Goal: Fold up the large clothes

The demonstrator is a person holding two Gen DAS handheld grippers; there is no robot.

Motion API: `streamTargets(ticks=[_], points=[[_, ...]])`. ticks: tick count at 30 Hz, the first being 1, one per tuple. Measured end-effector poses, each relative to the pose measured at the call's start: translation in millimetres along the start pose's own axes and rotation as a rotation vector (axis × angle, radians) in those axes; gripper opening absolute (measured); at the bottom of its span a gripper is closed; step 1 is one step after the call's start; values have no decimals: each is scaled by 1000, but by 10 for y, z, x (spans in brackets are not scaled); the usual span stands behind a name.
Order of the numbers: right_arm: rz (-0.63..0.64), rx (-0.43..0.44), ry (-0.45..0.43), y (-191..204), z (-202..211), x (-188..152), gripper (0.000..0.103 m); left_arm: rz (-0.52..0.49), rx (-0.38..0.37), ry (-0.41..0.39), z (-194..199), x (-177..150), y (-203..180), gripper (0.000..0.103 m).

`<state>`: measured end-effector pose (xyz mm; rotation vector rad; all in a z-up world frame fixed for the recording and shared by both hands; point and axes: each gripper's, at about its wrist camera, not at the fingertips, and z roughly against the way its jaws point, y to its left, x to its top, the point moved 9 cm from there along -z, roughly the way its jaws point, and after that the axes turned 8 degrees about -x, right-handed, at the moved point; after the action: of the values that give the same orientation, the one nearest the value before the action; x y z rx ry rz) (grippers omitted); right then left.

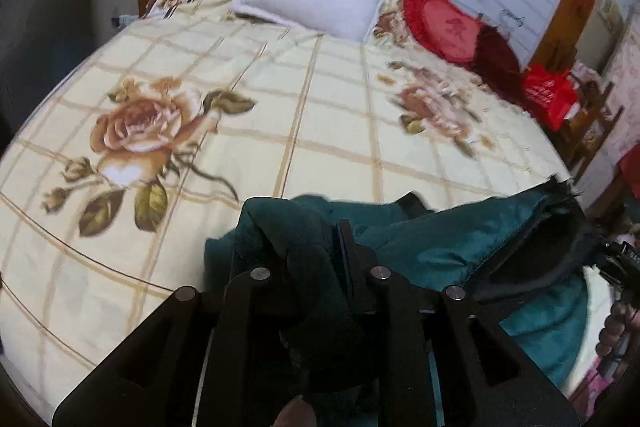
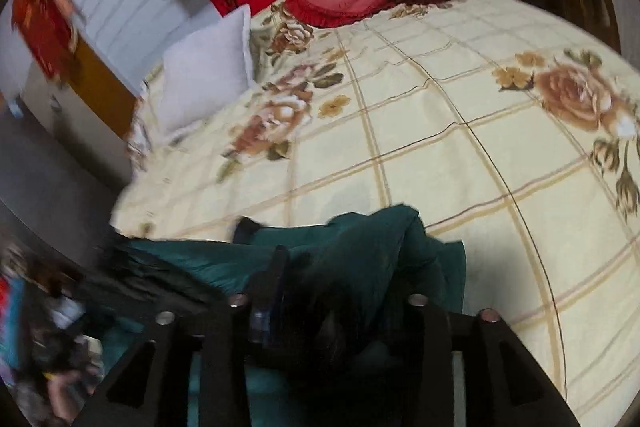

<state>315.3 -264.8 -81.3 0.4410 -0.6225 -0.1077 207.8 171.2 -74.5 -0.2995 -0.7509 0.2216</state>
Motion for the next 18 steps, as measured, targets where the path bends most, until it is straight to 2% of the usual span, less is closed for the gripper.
streamTargets(ticks=[1, 3, 4, 5, 6, 9, 10, 13, 16, 18], points=[[-7, 5, -12, 4, 118, 25, 48, -3, -14, -4, 67, 31, -31, 24], [8, -3, -46, 43, 318, 53, 67, -25, -37, -10, 193, 82, -116, 37], [31, -10, -65, 80, 410, 51, 70, -41, -42, -14, 227, 91, -159, 57], [66, -32, -79, 120, 471, 37, 72, -64, -44, -23, 256, 100, -204, 88], [99, -52, -83, 158, 494, 23, 72, -83, -29, -41, 284, 117, -224, 101], [226, -105, -66, 322, 444, -104, 72, -79, -27, -58, 277, 155, -204, 103], [258, -118, -60, 366, 407, -150, 72, -64, -8, -66, 266, 167, -169, 103], [328, -169, -49, 482, 232, -248, 72, -64, -21, -78, 194, 173, -251, 103], [324, -222, -27, 504, -11, -292, 72, -104, -38, -22, -75, 37, -483, 103], [315, -254, 4, 480, -220, -319, 72, -138, 9, 34, -322, -100, -530, 103]])
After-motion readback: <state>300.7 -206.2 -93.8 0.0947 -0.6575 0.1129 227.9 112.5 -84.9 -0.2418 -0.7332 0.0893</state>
